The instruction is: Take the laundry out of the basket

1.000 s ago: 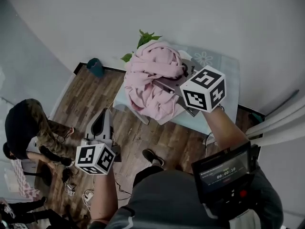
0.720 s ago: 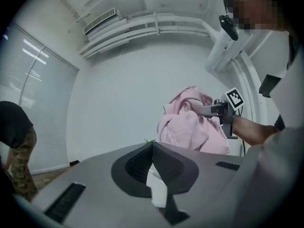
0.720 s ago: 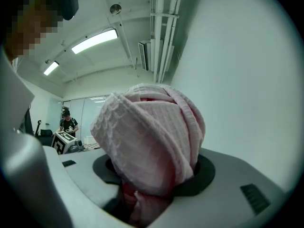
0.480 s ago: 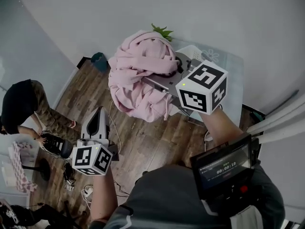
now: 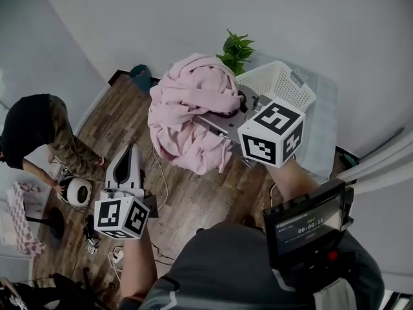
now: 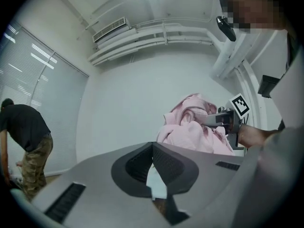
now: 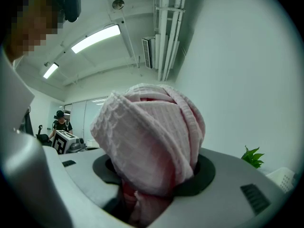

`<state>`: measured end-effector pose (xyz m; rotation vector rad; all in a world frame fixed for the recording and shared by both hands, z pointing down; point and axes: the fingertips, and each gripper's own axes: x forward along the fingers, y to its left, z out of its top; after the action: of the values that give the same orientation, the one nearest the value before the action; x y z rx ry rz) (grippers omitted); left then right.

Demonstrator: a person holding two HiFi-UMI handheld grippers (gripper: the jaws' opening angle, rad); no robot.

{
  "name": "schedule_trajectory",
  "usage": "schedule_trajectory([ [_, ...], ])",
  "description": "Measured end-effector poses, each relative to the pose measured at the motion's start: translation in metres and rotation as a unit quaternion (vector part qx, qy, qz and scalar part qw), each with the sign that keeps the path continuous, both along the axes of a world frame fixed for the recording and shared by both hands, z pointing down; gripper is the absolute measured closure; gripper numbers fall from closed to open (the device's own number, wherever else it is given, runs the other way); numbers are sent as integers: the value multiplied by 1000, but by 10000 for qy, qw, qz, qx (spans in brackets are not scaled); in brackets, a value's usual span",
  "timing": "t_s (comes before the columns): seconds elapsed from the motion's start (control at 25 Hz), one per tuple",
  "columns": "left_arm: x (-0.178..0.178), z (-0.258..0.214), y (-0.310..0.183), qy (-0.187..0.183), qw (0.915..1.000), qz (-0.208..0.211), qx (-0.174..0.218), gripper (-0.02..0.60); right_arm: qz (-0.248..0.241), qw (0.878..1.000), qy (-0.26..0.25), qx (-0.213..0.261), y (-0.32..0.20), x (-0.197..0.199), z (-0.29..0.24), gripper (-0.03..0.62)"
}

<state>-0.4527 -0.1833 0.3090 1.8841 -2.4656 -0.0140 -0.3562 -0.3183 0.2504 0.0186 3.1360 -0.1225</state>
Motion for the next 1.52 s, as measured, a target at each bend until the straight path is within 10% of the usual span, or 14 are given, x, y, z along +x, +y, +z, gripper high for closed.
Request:
schedule_trajectory([
  [0.4,-35,-12,101,102,9995,-280,127,578,-204,9996,124,-150,110,-33,12,333],
  [1.52,-37,-7,76,222,9985,-503,61,578,-223,9990,382,-12,101,-46,47,333],
])
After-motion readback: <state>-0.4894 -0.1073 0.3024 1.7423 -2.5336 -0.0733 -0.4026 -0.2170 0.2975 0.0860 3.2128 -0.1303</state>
